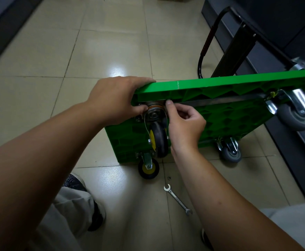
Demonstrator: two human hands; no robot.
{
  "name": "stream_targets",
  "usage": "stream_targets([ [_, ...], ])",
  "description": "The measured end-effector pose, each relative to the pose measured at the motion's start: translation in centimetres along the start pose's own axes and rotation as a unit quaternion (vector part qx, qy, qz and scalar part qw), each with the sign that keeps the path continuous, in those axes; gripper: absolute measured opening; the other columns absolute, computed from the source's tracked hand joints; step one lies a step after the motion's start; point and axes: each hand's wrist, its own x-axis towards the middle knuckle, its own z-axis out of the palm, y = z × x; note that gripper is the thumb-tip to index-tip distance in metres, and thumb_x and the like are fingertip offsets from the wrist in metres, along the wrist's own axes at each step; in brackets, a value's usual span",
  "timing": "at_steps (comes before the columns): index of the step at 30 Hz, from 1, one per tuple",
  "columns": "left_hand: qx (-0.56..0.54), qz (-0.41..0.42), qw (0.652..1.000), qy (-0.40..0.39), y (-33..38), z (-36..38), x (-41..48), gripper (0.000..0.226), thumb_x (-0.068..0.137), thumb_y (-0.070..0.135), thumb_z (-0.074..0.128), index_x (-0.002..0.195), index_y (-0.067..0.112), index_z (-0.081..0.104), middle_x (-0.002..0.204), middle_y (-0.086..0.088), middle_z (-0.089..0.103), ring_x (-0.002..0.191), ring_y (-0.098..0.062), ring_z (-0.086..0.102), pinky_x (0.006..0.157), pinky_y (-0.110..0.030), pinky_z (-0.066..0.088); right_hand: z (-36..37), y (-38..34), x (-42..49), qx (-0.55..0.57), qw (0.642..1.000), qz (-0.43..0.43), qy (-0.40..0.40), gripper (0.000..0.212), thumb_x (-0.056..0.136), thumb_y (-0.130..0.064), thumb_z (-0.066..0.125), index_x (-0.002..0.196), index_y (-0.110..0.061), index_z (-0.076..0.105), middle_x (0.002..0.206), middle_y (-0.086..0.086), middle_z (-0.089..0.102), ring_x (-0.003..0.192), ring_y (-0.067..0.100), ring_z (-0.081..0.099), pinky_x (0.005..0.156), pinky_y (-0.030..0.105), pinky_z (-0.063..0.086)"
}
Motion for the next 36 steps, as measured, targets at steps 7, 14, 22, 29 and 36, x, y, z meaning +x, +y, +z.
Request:
stream_targets([
  [7,-0.002,0.004,1.000,-0.004,0.1,-0.1,-0.1,0.071,0.088,0.049,0.070,0.151,0.044,0.039,0.136,0.008,0.063,0.113,-0.023,0.062,0.069,-0.030,0.034,-1.1,1.3,0.8,-0.054,0.998,-0.041,-0.015,0.024,0.096,-0.034,0.066,0.082,-0.015,0.070,0.077,-0.001,0.072,0.072,0.010,0.070,0.061,0.022,0.056],
  [14,0.008,0.020,1.000,0.008,0.4,0.0,-0.2,0.072,0.089,0.062,0.056,0.155,0.044,0.031,0.137,0.007,0.062,0.111,-0.022,0.062,0.071,-0.032,0.040,-7.4,13.4,1.1,-0.313,0.948,-0.048,-0.042,0.025,0.103,-0.032,0.053,0.087,-0.017,0.064,0.081,0.000,0.063,0.072,0.015,0.061,0.060,0.027,0.040],
  [22,0.009,0.064,0.998,-0.013,1.1,-0.2,-0.8,0.069,0.092,0.051,0.050,0.156,0.037,0.032,0.136,0.001,0.054,0.103,-0.021,0.057,0.070,-0.040,0.053,-16.2,27.5,-0.5,-0.561,0.778,0.119,-0.256,0.026,0.086,-0.039,0.074,0.098,-0.017,0.069,0.096,0.006,0.067,0.091,0.027,0.066,0.074,0.034,0.054],
  [29,0.031,0.043,0.999,0.001,1.0,0.4,-0.5,0.059,0.093,0.047,0.056,0.151,0.037,0.043,0.132,0.003,0.057,0.103,-0.025,0.059,0.068,-0.037,0.046,-19.2,31.1,-0.2,-0.622,0.720,0.109,-0.288,0.024,0.085,-0.029,0.076,0.101,-0.018,0.062,0.101,0.005,0.062,0.096,0.026,0.062,0.070,0.029,0.043],
  [36,0.029,0.011,0.999,0.008,1.5,0.4,-0.2,0.054,0.093,0.048,0.056,0.146,0.040,0.045,0.128,0.009,0.059,0.107,-0.025,0.060,0.071,-0.041,0.048,-19.0,32.3,-1.6,-0.629,0.705,0.102,-0.311,0.013,0.090,-0.024,0.069,0.089,-0.016,0.059,0.093,0.004,0.064,0.090,0.024,0.064,0.071,0.032,0.052],
])
